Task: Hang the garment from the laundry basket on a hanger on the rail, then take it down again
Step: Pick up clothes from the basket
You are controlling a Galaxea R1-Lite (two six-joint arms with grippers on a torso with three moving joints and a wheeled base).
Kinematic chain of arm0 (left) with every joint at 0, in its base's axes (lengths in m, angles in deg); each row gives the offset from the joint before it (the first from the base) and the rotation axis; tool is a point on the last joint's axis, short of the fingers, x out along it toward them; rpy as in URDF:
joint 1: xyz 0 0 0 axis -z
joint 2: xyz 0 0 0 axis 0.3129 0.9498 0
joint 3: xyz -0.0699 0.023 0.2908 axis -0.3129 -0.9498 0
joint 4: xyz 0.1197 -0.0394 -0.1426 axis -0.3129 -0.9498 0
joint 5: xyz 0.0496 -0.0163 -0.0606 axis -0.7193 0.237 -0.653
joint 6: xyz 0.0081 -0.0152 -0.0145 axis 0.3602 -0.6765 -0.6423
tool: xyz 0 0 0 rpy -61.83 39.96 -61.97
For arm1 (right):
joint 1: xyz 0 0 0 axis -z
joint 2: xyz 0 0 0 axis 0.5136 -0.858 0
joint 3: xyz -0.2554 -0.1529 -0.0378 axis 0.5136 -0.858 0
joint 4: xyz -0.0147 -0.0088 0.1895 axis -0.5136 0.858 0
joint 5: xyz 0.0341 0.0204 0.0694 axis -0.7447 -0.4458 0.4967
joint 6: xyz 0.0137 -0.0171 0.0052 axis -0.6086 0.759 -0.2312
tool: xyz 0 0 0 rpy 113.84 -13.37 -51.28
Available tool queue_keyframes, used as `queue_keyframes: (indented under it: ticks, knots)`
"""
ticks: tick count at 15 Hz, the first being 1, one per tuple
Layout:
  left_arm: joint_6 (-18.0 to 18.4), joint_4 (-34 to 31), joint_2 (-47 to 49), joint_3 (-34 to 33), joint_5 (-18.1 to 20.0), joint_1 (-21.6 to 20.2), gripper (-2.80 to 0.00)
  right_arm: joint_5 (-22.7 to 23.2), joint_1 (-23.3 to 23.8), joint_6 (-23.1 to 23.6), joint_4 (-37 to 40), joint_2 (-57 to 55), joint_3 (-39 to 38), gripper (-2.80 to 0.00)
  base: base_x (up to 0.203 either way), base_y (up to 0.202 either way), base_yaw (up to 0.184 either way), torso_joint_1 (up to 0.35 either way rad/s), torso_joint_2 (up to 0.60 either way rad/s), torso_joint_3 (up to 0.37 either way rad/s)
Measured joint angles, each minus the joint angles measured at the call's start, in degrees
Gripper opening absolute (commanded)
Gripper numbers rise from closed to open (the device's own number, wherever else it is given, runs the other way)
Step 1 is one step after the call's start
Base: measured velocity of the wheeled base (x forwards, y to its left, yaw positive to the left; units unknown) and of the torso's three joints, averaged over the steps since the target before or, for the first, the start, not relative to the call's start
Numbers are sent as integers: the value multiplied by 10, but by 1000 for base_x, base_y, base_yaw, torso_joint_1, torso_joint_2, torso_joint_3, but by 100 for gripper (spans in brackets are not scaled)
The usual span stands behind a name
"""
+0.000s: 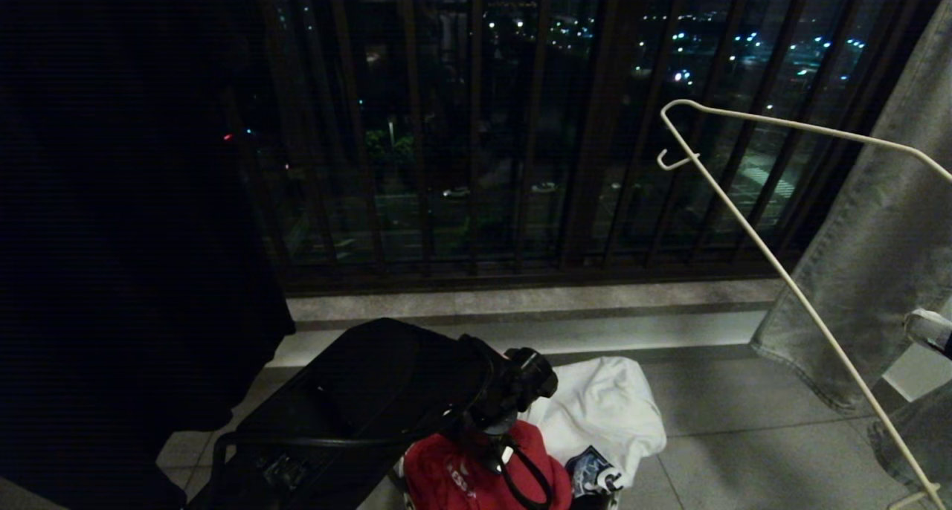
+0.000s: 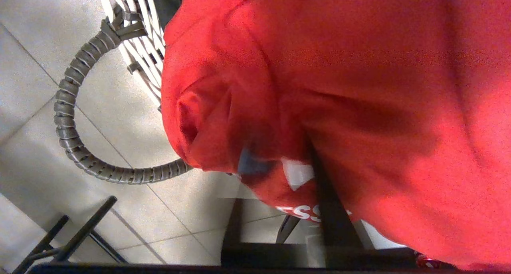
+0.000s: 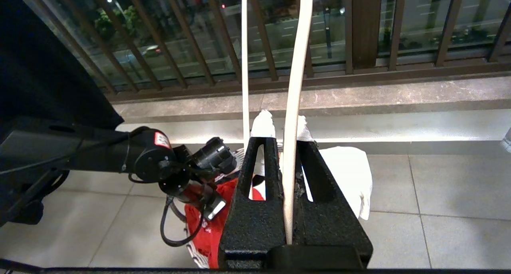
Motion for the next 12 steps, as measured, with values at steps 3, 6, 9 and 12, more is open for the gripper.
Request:
queue_keyframes:
  ticks: [3, 6, 9, 12]
  knots:
    - [-4, 2, -3, 1, 2, -4, -280, 0, 0, 0, 0, 0, 0, -280, 0, 0, 0, 0, 0, 0]
    - [-6, 2, -20, 2, 3, -23, -280, 0, 0, 0, 0, 0, 0, -280, 0, 0, 0, 0, 0, 0]
    - [-7, 1, -60, 2, 5, -42, -280, 0, 0, 0, 0, 1, 0, -280, 0, 0, 0, 0, 0, 0]
    - [-7, 0, -124, 0, 6, -54, -280, 0, 0, 0, 0, 2, 1, -280, 0, 0, 0, 0, 0, 0]
